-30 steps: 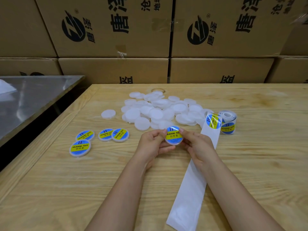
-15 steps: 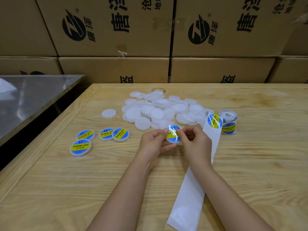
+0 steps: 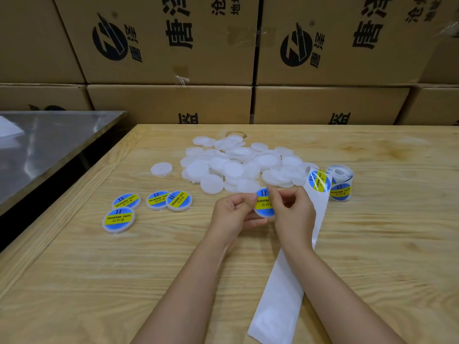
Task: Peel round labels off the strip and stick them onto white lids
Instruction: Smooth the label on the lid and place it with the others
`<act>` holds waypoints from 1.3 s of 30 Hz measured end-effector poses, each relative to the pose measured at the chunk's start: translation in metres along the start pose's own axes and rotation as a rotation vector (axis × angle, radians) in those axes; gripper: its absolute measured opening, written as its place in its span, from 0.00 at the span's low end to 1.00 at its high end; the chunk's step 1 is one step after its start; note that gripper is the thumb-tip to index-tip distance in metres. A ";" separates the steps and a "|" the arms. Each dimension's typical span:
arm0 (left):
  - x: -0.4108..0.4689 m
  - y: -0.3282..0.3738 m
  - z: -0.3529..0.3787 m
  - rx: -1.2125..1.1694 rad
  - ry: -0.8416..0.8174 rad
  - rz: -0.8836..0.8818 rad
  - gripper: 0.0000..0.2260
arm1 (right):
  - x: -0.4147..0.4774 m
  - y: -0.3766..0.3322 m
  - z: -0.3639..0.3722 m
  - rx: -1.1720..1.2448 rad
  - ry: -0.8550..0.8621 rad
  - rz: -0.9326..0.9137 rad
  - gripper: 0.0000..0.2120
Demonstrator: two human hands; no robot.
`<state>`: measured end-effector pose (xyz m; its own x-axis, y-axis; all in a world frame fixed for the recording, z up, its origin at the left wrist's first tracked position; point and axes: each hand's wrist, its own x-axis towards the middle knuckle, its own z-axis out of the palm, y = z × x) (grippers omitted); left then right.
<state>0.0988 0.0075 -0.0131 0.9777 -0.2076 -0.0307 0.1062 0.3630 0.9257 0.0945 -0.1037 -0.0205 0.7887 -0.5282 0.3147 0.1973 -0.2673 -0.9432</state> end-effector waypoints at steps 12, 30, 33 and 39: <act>0.003 0.000 -0.005 -0.049 0.097 0.061 0.13 | -0.001 -0.002 -0.005 -0.005 -0.336 -0.046 0.14; 0.012 0.014 -0.043 0.580 0.628 0.364 0.09 | 0.031 0.001 -0.043 -0.266 0.224 -0.237 0.17; 0.011 0.025 -0.074 0.743 0.951 0.347 0.12 | 0.041 0.006 -0.054 -0.262 0.260 -0.096 0.23; 0.009 0.032 -0.112 0.834 1.239 0.197 0.12 | 0.049 0.016 -0.058 -0.110 0.197 0.178 0.21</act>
<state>0.1311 0.1186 -0.0259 0.5387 0.8130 0.2208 0.2443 -0.4016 0.8826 0.1025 -0.1802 -0.0139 0.6748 -0.7182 0.1701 -0.0072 -0.2368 -0.9715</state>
